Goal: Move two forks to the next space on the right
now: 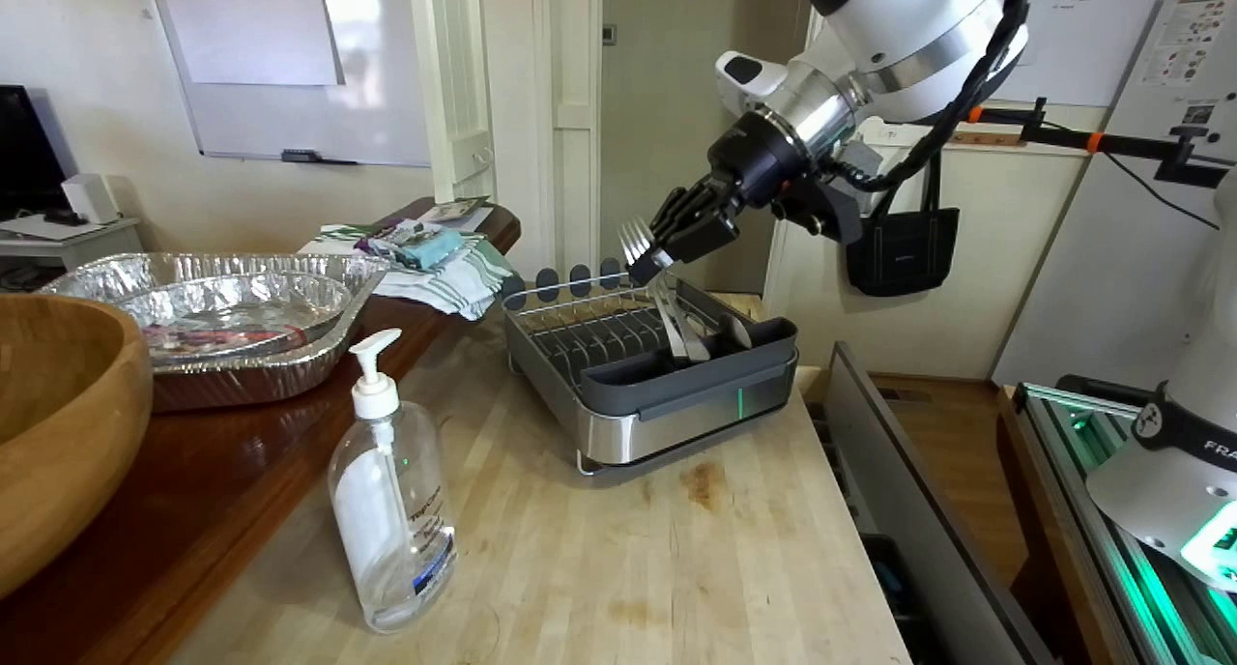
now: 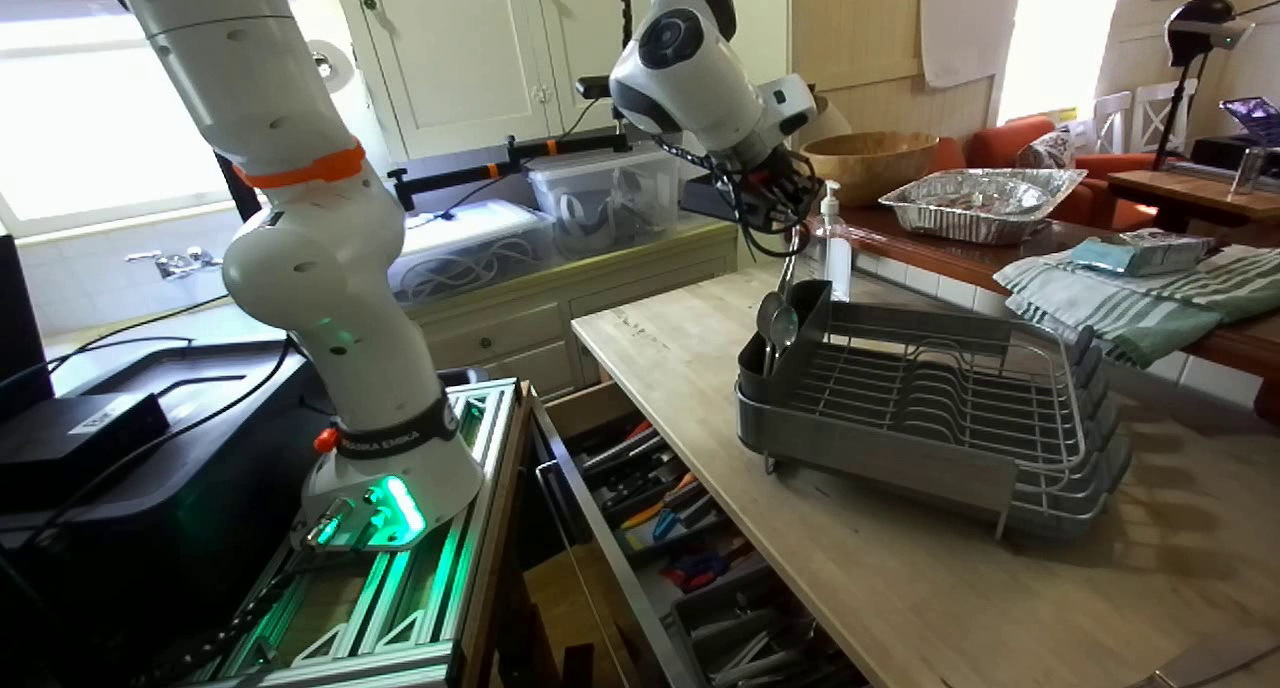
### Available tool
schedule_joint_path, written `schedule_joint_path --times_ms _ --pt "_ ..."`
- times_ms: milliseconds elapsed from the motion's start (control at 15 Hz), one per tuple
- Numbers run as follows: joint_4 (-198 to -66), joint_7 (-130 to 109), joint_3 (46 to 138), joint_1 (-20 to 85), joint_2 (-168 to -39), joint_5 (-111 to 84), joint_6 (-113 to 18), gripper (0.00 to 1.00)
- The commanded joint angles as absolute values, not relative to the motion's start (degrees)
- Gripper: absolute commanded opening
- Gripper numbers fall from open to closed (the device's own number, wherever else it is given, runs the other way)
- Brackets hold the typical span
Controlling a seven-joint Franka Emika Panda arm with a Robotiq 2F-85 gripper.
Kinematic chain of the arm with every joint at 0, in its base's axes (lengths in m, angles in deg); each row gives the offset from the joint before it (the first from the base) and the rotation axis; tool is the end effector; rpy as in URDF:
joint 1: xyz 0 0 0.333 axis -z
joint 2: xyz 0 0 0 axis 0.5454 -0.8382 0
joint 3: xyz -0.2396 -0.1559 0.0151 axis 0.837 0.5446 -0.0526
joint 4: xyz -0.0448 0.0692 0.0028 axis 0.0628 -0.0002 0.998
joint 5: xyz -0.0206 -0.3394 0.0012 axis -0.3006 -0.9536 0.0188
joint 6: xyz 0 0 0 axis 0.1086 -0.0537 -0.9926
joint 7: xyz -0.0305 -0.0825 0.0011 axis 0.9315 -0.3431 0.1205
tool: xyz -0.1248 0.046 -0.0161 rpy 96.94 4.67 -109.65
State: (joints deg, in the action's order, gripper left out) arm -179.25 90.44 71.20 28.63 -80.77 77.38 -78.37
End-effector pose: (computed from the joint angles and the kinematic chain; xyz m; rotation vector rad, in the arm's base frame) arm 0.4459 0.1179 0.3554 -2.5148 -0.8233 -1.0658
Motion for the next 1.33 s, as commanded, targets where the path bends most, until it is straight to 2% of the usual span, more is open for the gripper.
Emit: schedule_joint_path --times_ms 0,1267 --pt "-180.8 94.4 71.9 28.8 -79.5 81.6 -77.5 0.02" --pt "-181.0 108.1 72.1 28.7 -74.8 92.1 -79.0 0.02"
